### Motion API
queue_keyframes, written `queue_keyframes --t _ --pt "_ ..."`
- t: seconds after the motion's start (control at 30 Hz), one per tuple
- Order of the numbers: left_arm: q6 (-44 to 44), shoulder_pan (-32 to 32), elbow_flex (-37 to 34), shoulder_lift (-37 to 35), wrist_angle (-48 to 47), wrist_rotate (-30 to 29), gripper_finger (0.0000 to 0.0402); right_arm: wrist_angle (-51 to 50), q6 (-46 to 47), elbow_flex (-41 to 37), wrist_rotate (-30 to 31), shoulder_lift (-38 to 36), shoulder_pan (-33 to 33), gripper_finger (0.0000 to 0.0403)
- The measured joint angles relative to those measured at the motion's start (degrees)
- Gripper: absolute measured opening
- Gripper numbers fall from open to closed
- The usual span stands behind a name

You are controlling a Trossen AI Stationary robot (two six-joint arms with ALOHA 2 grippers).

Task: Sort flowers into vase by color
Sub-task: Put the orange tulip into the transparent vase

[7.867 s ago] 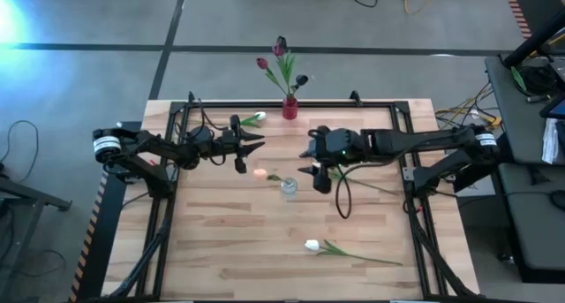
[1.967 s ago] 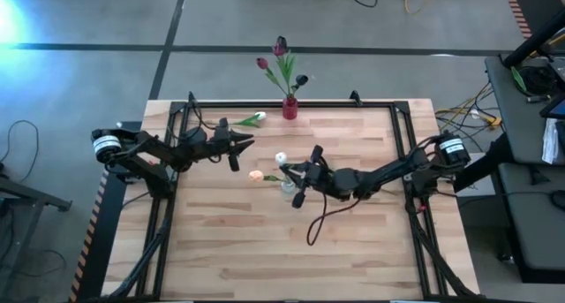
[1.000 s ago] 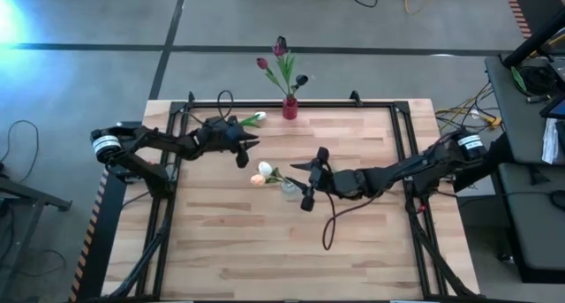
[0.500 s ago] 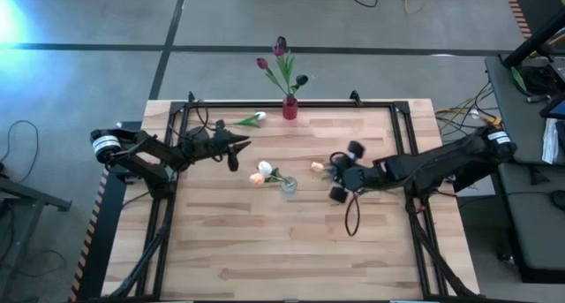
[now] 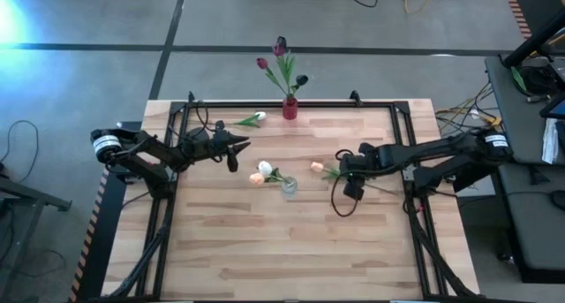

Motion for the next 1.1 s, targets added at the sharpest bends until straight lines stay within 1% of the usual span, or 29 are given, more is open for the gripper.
queue_keyframes --t 0.1,0.2,0.27,0.43,0.63,0.77,0.87,0.93,0.97,1.1 --pt "0.0 0.0 0.0 0.0 -0.1 0.0 0.0075 0.3 -0.3 -0.9 -2.3 1.9 -2.0 0.0154" --pt "0.0 0.0 0.0 0.0 -0.1 0.0 0.0075 1.5 -1.1 -1.5 -2.6 4.3 -3.5 0.0155" --pt "0.0 0.0 0.0 0.0 -0.1 0.0 0.0075 3.2 -1.8 -1.8 -3.1 6.0 -4.4 0.0151" --pt "0.0 0.0 0.0 0.0 -0.1 0.0 0.0075 8.0 -3.4 -1.9 -7.6 10.3 -7.4 0.0135" --pt "0.0 0.0 0.0 0.0 -0.2 0.0 0.0075 9.7 -5.0 -1.7 -9.9 14.4 -10.1 0.0120" --pt "0.4 0.0 -0.2 0.0 -0.4 0.1 0.0075 10.3 -6.4 -1.7 -10.8 15.4 -10.4 0.0095" --pt "1.5 0.0 -0.9 0.1 0.5 0.1 0.0075 10.7 -6.8 -1.8 -10.8 14.9 -9.8 0.0054" --pt "1.6 0.0 -1.8 0.1 2.9 1.0 0.0075 11.9 -7.3 -2.1 -9.3 13.8 -8.4 0.0024" --pt "1.6 0.0 -2.3 0.1 4.3 1.6 0.0075 13.4 -7.6 -2.4 -8.0 13.1 -7.6 0.0019" --pt "1.7 0.0 -4.7 0.1 10.2 2.1 0.0075 25.6 -8.0 -3.4 -4.2 8.4 -4.5 0.0015"
